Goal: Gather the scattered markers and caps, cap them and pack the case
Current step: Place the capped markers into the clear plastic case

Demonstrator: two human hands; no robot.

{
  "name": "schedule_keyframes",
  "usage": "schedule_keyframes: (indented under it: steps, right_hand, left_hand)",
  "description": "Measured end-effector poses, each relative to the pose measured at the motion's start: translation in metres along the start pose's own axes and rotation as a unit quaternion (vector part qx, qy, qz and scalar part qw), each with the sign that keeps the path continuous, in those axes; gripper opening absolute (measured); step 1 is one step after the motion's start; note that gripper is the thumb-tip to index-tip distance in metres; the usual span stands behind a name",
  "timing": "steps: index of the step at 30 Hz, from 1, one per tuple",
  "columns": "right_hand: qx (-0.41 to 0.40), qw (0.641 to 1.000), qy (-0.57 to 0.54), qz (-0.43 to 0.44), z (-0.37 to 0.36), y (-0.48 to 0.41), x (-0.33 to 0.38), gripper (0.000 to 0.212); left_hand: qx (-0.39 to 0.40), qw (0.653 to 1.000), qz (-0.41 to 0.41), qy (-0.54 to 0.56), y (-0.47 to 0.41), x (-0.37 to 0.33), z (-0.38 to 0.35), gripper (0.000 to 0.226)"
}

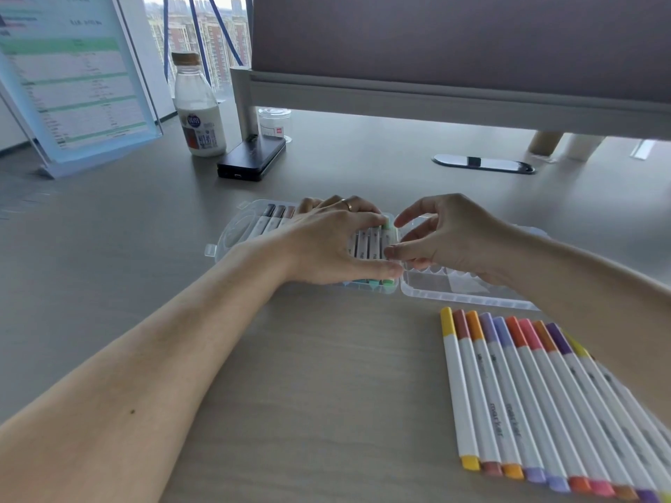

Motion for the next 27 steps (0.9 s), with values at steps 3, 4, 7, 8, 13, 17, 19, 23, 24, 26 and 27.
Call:
schedule_keyframes:
  steps: [3, 4, 7, 8, 13, 17, 19, 23, 24, 26, 27]
  right_hand:
    - [0.002, 1.0, 0.001, 0.002, 0.0, 0.001, 0.001, 0.046]
    - [0.002, 1.0, 0.0, 0.003, 0.0, 0.001, 0.001, 0.047]
    - [0.001, 1.0, -0.004, 0.004, 0.0, 0.002, 0.001, 0.048]
    - [0.002, 1.0, -0.001, 0.004, 0.0, 0.002, 0.002, 0.048]
    - [-0.025, 1.0, 0.01, 0.015, 0.004, 0.004, 0.003, 0.037]
    - [-0.064, 0.998, 0.007, 0.016, 0.023, 0.011, -0.002, 0.026]
    - [-0.064, 0.998, 0.02, 0.018, 0.035, 0.015, -0.005, 0.025]
    - [-0.058, 0.998, 0.025, 0.017, 0.057, 0.027, -0.012, 0.024]
    - [-0.056, 0.998, 0.022, 0.017, 0.061, 0.03, -0.014, 0.024]
    - [-0.057, 0.998, 0.019, 0.016, 0.067, 0.037, -0.02, 0.026]
    - [-0.057, 0.998, 0.015, 0.016, 0.07, 0.041, -0.023, 0.027]
  left_hand:
    - [-0.001, 1.0, 0.0, 0.001, 0.0, 0.0, 0.0, 0.096]
    - [-0.002, 1.0, -0.002, 0.0, 0.0, 0.0, 0.0, 0.096]
    - [-0.004, 1.0, -0.003, -0.001, 0.0, 0.001, 0.0, 0.095]
    - [-0.004, 1.0, -0.003, -0.001, 0.0, 0.001, -0.001, 0.095]
    - [-0.011, 1.0, -0.001, -0.001, 0.0, 0.001, -0.001, 0.096]
    - [-0.014, 1.0, 0.001, -0.004, 0.0, 0.002, -0.002, 0.095]
    - [-0.016, 1.0, 0.001, -0.014, 0.001, 0.001, -0.002, 0.095]
    - [-0.024, 0.999, 0.01, -0.027, 0.002, -0.004, -0.002, 0.093]
    - [-0.026, 0.999, 0.012, -0.028, 0.002, -0.005, -0.002, 0.094]
    - [-0.025, 0.999, 0.018, -0.03, 0.002, -0.006, -0.003, 0.096]
    - [-0.023, 0.999, 0.02, -0.033, 0.001, -0.005, -0.004, 0.097]
Point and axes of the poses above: each hand's wrist, its own y-axis away from the middle knuckle, its own z-axis out of the back of the hand, x = y × z, the point moved 6 cm from there along -y, towards the middle knuckle, and after that the axes turned 4 degrees about y, right-handed, at the moved point
